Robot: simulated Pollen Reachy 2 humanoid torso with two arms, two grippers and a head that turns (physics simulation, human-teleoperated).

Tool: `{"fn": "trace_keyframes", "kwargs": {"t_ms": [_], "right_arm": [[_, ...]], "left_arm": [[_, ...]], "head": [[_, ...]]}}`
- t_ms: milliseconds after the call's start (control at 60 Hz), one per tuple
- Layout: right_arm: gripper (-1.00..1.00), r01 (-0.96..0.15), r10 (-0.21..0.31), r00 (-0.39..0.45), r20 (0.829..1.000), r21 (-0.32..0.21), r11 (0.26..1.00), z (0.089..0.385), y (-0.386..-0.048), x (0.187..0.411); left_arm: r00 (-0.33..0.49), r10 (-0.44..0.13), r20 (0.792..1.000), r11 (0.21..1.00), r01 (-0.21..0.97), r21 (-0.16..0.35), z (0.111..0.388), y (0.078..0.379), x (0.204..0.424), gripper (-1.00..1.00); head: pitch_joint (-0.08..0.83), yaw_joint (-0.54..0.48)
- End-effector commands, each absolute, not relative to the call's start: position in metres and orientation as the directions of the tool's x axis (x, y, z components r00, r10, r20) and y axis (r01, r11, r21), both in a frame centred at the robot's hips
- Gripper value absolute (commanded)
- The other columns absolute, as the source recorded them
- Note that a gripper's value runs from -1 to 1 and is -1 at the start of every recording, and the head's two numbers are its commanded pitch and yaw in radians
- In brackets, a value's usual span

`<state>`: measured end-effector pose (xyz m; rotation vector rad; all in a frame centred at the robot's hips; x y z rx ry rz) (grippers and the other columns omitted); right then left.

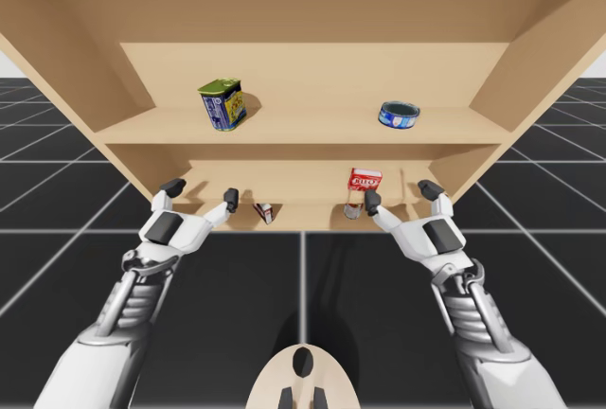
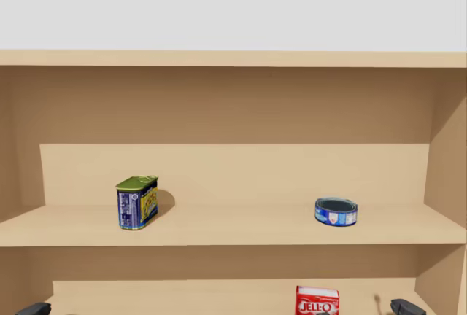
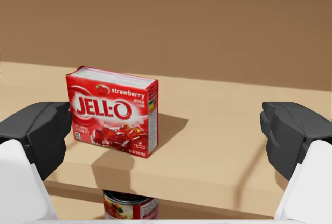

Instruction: Look through the shelves, find the red soup can, and take it.

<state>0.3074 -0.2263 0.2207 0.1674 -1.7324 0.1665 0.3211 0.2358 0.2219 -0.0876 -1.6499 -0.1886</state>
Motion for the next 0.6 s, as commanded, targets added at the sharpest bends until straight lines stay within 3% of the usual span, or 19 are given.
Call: {"fn": "trace_keyframes", "kwargs": {"t_ms": [17,183,600], "right_arm": [[-1.0,-0.192,-0.039,-0.168,0.985,0.006,0.981,0.2205,-0.2257,0.3057],[-1.0,-0.208,-0.044,-0.173,0.984,0.007,0.978,0.2242,-0.2284,0.3061],[-1.0,-0.195,-0.025,-0.176,0.984,-0.01,0.981,0.2241,-0.2287,0.3074]], "left_arm": [[-0.09,-0.054,0.994,0.983,0.168,0.068,0.2225,0.2366,0.3208,-1.0],[-0.095,-0.047,0.994,0.984,0.166,0.062,0.2232,0.2374,0.3205,-1.0],[-0.11,-0.044,0.993,0.984,0.17,0.062,0.2255,0.2385,0.3187,-1.0]], "head": [[-0.006,-0.02],[0.05,-0.03],[0.371,-0.06]]}}
